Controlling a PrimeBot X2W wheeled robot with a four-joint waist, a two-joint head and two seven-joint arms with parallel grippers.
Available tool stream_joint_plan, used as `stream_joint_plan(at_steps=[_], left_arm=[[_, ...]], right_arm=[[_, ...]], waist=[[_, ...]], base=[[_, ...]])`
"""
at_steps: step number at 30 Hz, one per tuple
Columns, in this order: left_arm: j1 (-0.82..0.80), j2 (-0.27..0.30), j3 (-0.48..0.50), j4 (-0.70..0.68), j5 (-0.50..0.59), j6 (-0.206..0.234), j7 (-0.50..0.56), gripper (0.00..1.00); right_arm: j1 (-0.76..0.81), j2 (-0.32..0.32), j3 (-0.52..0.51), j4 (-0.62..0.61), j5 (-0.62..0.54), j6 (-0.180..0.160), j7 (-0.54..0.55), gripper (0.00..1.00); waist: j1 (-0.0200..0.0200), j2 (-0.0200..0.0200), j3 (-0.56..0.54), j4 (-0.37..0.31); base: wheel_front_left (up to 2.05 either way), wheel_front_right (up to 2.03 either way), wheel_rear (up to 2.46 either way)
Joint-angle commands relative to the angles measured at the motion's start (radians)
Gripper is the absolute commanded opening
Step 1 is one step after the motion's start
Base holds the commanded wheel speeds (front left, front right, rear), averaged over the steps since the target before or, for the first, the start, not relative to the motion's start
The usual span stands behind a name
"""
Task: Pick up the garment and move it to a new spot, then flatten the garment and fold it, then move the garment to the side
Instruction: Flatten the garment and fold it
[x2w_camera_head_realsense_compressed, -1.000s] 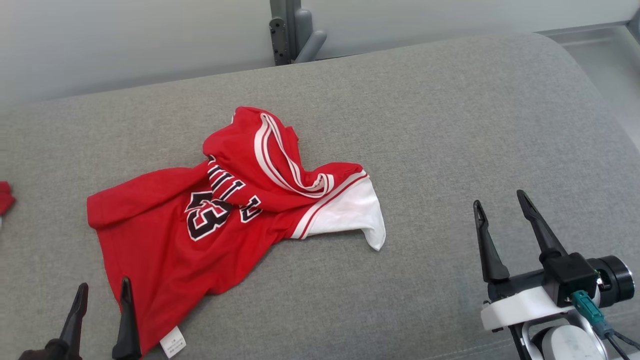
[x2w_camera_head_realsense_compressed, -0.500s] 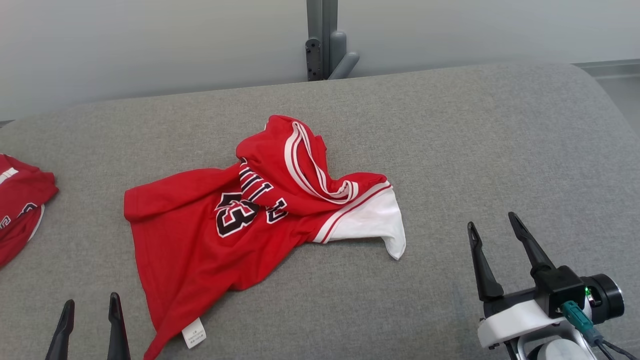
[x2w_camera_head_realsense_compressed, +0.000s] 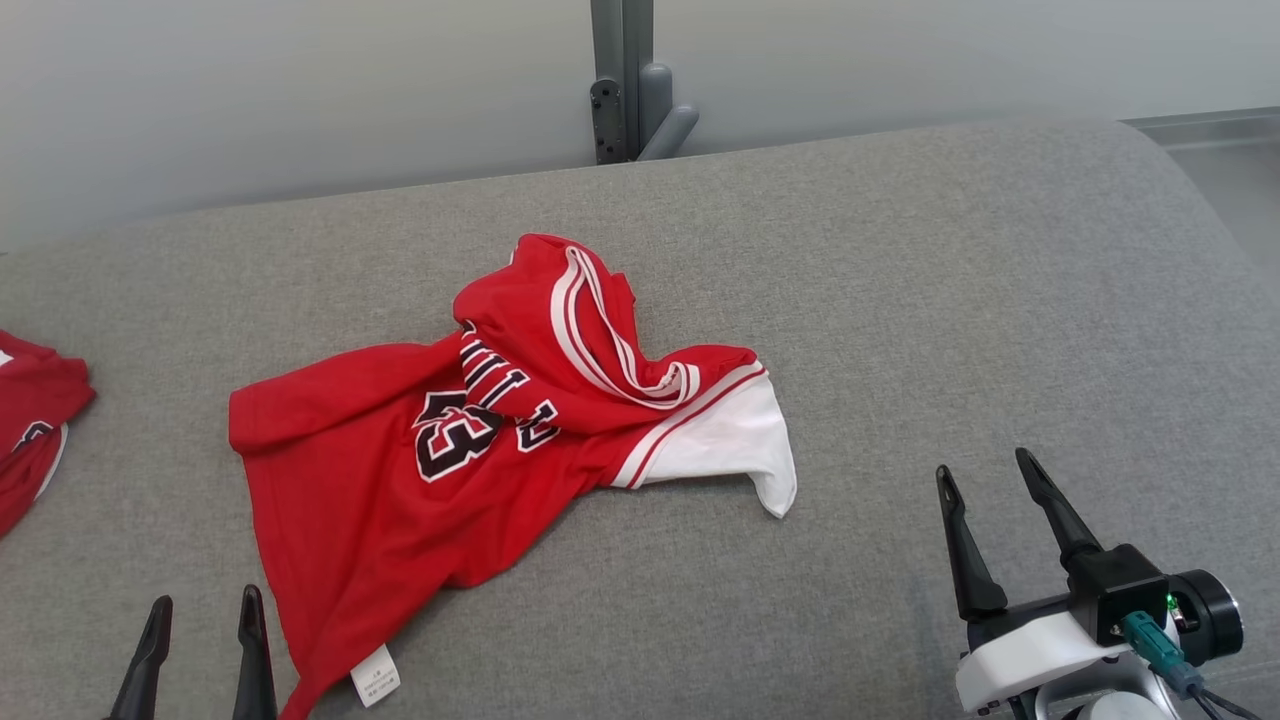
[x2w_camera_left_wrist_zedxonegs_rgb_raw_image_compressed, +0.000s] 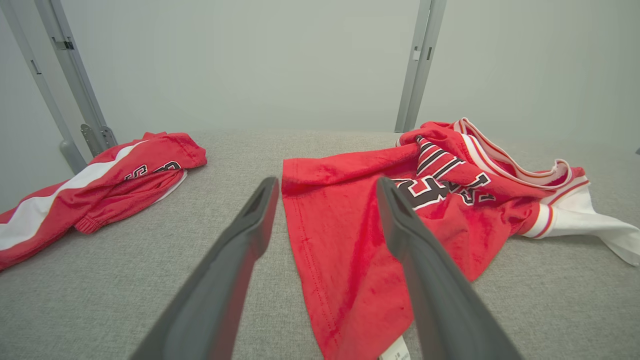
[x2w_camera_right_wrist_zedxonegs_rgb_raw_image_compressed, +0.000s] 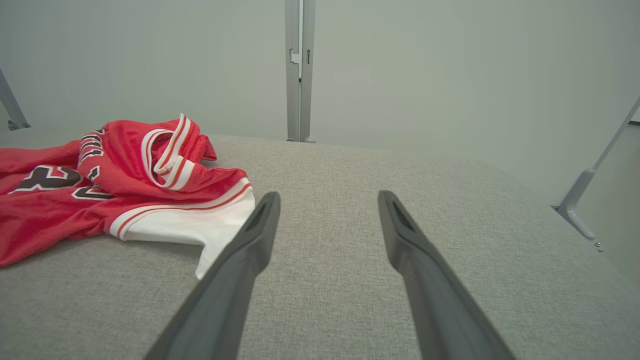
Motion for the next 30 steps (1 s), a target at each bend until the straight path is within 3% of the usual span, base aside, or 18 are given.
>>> stream_joint_plan(at_steps=[1, 13, 20, 30], left_arm=[[-0.011, 0.006, 0.0, 0.001, -0.007, -0.002, -0.003, 1.0], [-0.015, 0.024, -0.019, 0.026, -0.015, -0.003, -0.003, 1.0], [-0.023, 0.03, -0.012, 0.055, -0.018, -0.001, 0.005, 1.0], [-0.059, -0.004, 0.011, 0.051, -0.217, 0.034, 0.36, 1.0]], right_arm=[[0.003, -0.001, -0.001, 0.002, 0.003, -0.001, 0.0, 1.0], [-0.007, -0.001, -0.002, 0.006, 0.011, -0.001, 0.0, 1.0], [-0.076, 0.0, -0.001, 0.026, 0.075, -0.001, 0.0, 1.0], [-0.314, -0.001, 0.148, 0.181, 0.122, -0.001, 0.329, 1.0]], waist=[[0.0, 0.0, 0.0, -0.001], [0.0, 0.0, 0.002, -0.009], [0.0, 0.0, 0.025, -0.019], [0.0, 0.0, 0.114, -0.003]], base=[[0.0, 0.0, 0.0], [0.0, 0.0, 0.0], [0.0, 0.0, 0.0], [0.0, 0.0, 0.0]])
